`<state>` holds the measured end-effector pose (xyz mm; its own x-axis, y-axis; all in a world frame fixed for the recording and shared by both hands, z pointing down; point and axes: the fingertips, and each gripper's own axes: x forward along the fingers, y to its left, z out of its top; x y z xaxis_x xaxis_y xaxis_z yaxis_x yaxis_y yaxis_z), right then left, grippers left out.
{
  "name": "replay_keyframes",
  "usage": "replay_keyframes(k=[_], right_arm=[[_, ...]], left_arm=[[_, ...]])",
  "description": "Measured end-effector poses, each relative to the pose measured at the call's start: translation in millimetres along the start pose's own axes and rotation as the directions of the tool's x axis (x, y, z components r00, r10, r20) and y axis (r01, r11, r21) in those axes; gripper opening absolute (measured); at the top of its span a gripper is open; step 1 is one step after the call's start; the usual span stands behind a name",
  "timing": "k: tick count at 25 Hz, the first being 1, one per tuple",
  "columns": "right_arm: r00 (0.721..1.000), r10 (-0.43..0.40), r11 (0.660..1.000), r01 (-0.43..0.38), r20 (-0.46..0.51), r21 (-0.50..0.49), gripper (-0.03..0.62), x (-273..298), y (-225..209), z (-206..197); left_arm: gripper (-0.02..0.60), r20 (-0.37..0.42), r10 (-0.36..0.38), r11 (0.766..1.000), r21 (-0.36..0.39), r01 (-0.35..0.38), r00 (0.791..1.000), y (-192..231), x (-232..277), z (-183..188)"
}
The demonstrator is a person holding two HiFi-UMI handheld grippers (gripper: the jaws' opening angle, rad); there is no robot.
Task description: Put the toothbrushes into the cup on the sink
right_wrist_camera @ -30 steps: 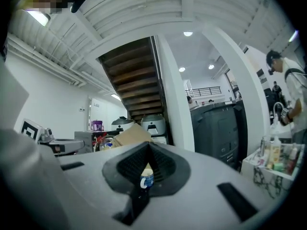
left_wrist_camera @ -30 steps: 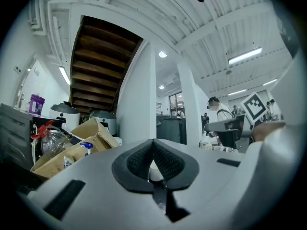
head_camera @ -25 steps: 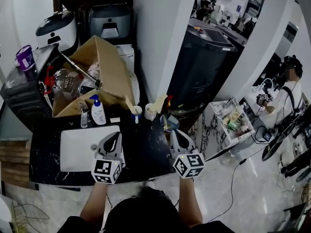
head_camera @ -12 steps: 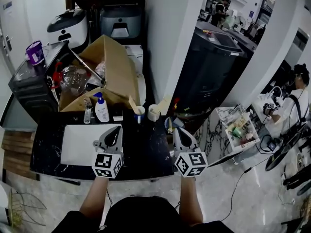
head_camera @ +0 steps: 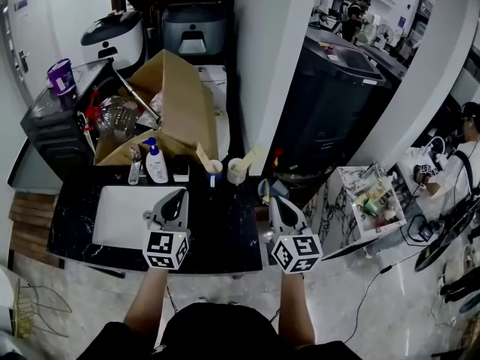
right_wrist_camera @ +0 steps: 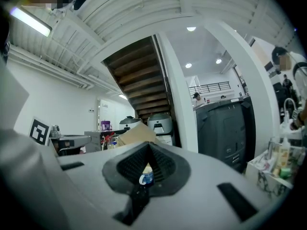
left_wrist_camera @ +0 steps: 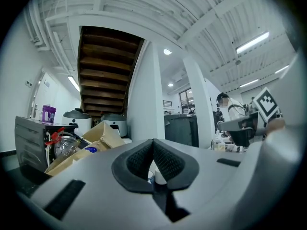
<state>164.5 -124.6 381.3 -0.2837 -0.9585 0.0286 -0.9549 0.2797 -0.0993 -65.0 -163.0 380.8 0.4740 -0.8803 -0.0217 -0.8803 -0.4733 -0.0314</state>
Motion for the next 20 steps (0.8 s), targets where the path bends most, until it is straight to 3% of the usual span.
replay_keyframes(k=[20], right_arm=[[1.0, 0.011, 1.0, -0.011, -0.005, -0.02, 0.002, -11, -11, -1]], left_arm=[[0.005, 0.004, -0.007, 1.0, 0.004, 0.007, 1.0, -21, 1, 0]])
